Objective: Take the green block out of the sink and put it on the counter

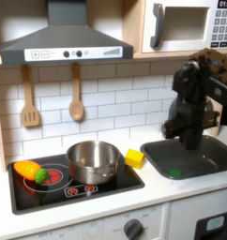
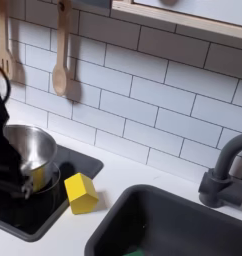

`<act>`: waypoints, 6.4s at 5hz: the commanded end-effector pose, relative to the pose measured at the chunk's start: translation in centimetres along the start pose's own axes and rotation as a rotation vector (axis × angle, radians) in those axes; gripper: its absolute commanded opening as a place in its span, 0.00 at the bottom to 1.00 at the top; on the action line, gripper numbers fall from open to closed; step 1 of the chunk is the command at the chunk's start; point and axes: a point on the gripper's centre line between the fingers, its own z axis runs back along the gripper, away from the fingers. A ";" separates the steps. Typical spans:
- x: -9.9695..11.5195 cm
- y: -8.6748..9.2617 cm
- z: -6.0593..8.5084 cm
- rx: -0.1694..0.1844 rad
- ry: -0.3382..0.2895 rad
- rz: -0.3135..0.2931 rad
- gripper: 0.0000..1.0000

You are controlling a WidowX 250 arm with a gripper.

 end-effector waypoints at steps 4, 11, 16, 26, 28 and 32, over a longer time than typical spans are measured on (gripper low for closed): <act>-4.3 -2.2 0.5 0.156 0.048 -0.125 1.00; -4.5 -1.8 0.3 0.144 0.085 -0.095 1.00; -2.4 -0.8 -0.1 0.110 -0.049 -0.066 1.00; 12.5 -1.6 3.6 -0.031 -0.544 -0.150 1.00; 13.9 -2.0 4.6 -0.081 -0.655 -0.160 1.00; 16.9 -2.7 6.8 -0.099 -0.909 -0.171 1.00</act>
